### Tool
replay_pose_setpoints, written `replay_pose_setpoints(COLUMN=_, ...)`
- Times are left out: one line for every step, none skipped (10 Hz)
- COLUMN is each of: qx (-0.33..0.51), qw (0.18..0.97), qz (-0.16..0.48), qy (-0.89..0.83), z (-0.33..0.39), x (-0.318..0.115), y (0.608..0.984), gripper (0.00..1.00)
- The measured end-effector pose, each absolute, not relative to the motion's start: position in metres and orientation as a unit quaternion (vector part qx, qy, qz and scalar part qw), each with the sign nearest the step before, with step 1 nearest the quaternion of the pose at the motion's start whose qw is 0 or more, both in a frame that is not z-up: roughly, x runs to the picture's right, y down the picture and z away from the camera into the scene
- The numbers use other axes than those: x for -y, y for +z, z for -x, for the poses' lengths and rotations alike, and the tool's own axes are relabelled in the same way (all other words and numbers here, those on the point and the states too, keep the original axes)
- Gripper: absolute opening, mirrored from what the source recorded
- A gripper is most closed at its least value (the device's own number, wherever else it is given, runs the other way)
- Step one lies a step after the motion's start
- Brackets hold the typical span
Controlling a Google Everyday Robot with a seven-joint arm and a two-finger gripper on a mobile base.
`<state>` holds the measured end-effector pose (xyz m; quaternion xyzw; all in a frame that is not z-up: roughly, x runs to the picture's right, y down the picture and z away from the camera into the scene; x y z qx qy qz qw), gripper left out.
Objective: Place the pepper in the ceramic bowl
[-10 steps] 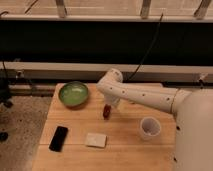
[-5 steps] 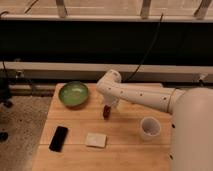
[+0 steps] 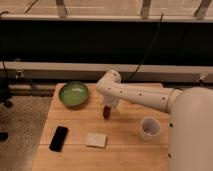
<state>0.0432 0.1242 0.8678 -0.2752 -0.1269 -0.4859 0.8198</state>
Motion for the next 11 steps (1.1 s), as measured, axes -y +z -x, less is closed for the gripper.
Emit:
replay_pose_setpoints(qx=0.130, qw=0.820, qz=0.276, qy=-0.484, z=-0.044, x=-0.125, y=0.870, gripper=0.80)
replay_pose_setpoints(qx=0.136, qw=0.819, qz=0.278, qy=-0.483, z=-0.043, x=-0.126, y=0.873, gripper=0.80)
replay_pose_setpoints(qx=0.140, qw=0.818, qz=0.279, qy=-0.483, z=-0.042, x=-0.126, y=0.877, gripper=0.80)
replay_pose_setpoints(qx=0.143, qw=0.817, qz=0.281, qy=-0.483, z=-0.042, x=-0.126, y=0.881, gripper=0.80)
replay_pose_setpoints(qx=0.147, qw=0.816, qz=0.283, qy=-0.482, z=-0.040, x=-0.127, y=0.885, gripper=0.80)
replay_pose_setpoints(qx=0.151, qw=0.814, qz=0.287, qy=-0.483, z=-0.039, x=-0.129, y=0.891, gripper=0.80)
replay_pose_setpoints(qx=0.153, qw=0.812, qz=0.290, qy=-0.483, z=-0.038, x=-0.131, y=0.895, gripper=0.80)
replay_pose_setpoints(qx=0.155, qw=0.810, qz=0.293, qy=-0.483, z=-0.036, x=-0.132, y=0.899, gripper=0.80)
replay_pose_setpoints(qx=0.157, qw=0.809, qz=0.297, qy=-0.483, z=-0.036, x=-0.134, y=0.903, gripper=0.77)
replay_pose_setpoints(qx=0.159, qw=0.807, qz=0.302, qy=-0.481, z=-0.037, x=-0.136, y=0.907, gripper=0.66)
replay_pose_setpoints(qx=0.162, qw=0.806, qz=0.305, qy=-0.480, z=-0.037, x=-0.138, y=0.909, gripper=0.57)
